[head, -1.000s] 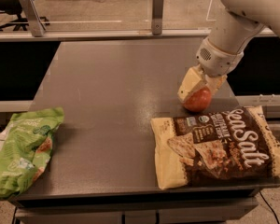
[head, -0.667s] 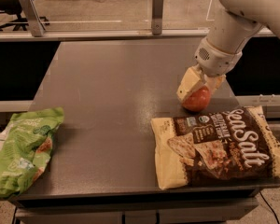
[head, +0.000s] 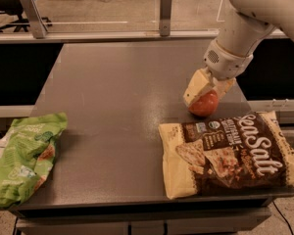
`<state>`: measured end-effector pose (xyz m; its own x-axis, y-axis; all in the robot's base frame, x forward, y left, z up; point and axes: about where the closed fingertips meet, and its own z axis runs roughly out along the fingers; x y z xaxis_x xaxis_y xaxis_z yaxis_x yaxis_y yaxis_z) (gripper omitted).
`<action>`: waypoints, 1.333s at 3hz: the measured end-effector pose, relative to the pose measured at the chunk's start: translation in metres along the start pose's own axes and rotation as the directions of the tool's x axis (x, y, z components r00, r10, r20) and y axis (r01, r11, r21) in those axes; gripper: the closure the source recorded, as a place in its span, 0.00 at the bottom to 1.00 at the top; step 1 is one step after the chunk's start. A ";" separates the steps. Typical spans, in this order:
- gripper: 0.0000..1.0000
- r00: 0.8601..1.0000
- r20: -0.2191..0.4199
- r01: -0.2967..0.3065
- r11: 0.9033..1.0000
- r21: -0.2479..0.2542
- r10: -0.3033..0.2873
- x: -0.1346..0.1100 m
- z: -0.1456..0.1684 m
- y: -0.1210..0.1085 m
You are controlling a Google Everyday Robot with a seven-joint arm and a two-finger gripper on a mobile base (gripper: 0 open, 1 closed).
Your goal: Move apple near brown chip bag
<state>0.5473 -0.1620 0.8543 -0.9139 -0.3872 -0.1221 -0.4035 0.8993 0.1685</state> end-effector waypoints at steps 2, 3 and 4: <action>0.00 1.000 0.002 -0.003 1.000 -0.007 0.003 -0.004 0.000 0.001; 0.00 0.999 0.045 -0.030 1.000 -0.006 0.031 -0.017 -0.028 -0.002; 0.00 0.985 0.159 -0.070 0.997 -0.016 0.071 -0.035 -0.077 -0.002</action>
Offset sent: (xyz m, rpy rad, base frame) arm 0.0010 0.0012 -0.0004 0.0014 -0.0037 0.0007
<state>0.5769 -0.1654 0.9333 -0.9216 -0.2850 -0.2636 -0.3396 0.9208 0.1918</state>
